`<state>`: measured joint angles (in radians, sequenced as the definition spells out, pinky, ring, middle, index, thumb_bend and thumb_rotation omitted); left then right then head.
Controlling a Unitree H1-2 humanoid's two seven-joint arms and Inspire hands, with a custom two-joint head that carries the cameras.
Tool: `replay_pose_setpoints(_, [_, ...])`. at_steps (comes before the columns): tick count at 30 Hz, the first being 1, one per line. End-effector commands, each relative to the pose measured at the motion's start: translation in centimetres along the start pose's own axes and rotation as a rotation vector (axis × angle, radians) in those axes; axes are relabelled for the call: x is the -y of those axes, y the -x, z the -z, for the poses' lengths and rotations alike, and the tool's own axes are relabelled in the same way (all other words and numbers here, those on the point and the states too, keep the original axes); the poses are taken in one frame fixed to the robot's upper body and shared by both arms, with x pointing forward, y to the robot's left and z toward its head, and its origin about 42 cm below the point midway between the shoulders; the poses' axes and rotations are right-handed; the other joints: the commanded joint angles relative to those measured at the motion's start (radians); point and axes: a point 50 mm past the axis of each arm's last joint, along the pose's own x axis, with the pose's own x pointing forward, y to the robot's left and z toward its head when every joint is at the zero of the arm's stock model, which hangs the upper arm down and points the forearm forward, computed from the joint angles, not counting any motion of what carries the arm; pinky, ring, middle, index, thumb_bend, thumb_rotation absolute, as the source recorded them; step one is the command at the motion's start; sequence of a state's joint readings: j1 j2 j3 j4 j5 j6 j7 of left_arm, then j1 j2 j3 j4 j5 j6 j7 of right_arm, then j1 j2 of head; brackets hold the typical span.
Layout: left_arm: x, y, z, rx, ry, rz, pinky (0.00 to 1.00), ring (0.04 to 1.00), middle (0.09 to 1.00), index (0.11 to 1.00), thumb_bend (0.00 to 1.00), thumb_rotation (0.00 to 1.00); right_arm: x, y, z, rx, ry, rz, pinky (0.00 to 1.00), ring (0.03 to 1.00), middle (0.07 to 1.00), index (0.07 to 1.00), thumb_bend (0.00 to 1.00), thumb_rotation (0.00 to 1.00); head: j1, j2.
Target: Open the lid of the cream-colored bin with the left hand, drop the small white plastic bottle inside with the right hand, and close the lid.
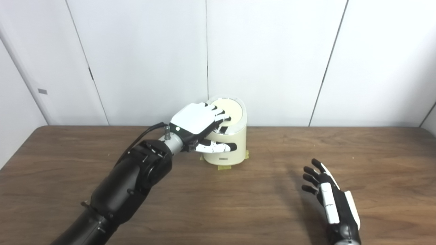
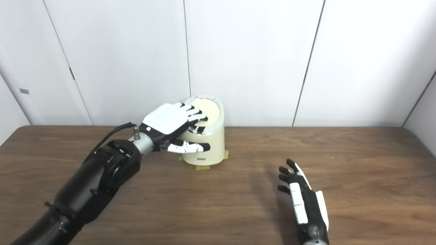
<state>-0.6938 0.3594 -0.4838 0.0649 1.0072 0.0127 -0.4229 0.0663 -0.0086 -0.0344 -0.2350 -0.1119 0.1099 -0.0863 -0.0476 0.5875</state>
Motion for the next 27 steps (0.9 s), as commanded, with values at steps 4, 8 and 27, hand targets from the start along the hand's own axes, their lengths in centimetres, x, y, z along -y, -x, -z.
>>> replay_pose_setpoints(4, [1.0, -0.2, 0.8, -0.018, -0.063, 0.103, 1.00, 0.979, 0.943, 0.893, 0.62, 1.00, -0.1, -0.8, -1.8, 0.068, -0.015, 0.000, 0.74, 0.841, 0.845, 0.901, 0.49, 1.00, -0.003, 0.001])
replay_pose_setpoints(8, [0.9, 0.1, 0.7, -0.014, -0.059, 0.090, 1.00, 0.977, 0.937, 0.881, 0.62, 1.00, 0.0, -1.0, -1.6, 0.067, -0.015, 0.008, 0.74, 0.837, 0.842, 0.899, 0.49, 1.00, -0.002, 0.001])
replay_pose_setpoints(27, [-2.9, 2.0, 1.5, -0.023, 0.119, -0.211, 0.89, 0.911, 0.895, 0.889, 0.50, 0.87, 0.3, -1.2, -1.3, 0.067, 0.007, 0.003, 0.73, 0.834, 0.842, 0.901, 0.51, 1.00, -0.002, -0.008])
